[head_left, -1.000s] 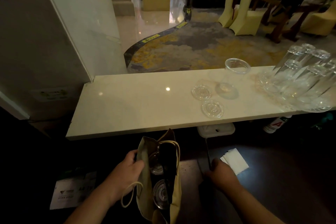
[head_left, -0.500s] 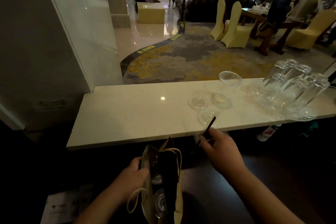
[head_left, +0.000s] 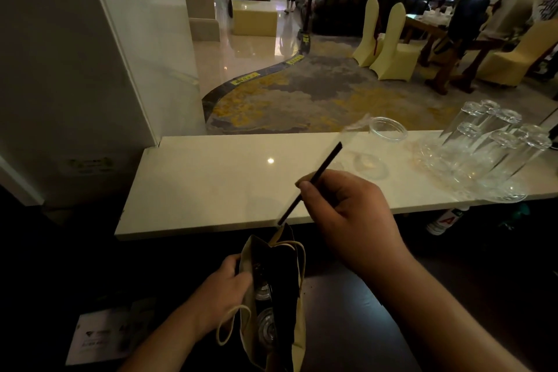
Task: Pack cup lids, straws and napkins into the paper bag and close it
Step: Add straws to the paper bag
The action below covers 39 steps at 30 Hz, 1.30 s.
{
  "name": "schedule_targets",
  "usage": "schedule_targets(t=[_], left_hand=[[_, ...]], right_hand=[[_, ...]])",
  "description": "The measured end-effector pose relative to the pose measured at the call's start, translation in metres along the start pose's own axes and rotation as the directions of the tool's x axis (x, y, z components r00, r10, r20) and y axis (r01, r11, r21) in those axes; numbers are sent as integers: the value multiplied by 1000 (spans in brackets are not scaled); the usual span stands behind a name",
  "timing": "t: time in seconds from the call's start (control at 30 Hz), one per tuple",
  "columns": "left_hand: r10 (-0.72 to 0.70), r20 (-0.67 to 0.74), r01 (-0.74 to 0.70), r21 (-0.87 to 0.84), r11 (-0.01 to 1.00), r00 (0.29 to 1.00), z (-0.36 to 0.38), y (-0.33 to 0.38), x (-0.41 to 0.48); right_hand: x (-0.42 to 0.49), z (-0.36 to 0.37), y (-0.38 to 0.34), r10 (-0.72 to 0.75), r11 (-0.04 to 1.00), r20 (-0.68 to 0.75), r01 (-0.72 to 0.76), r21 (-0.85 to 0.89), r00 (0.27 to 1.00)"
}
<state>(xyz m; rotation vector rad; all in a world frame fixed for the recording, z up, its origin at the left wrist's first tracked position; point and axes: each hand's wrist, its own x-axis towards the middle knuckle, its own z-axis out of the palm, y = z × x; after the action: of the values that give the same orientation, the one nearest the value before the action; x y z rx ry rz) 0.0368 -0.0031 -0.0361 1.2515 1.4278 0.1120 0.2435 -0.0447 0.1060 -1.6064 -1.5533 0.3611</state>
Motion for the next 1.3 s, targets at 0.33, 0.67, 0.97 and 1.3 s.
schedule_targets(t=[0.33, 0.67, 0.97, 1.3], left_hand=[[-6, 12, 7, -80, 997, 1000, -4, -15, 12], [19, -33, -23, -122, 992, 999, 2, -10, 16], [56, -21, -57, -17, 998, 998, 1, -3, 9], [41, -51, -40, 29, 999, 998, -1, -5, 10]], right_hand=[[-29, 46, 7, 61, 980, 285, -4, -197, 957], [-52, 100, 28, 301, 921, 555, -85, -380, 776], [-35, 136, 51, 441, 845, 629, -59, -532, 640], [-22, 154, 70, 564, 776, 654, -51, -629, 503]])
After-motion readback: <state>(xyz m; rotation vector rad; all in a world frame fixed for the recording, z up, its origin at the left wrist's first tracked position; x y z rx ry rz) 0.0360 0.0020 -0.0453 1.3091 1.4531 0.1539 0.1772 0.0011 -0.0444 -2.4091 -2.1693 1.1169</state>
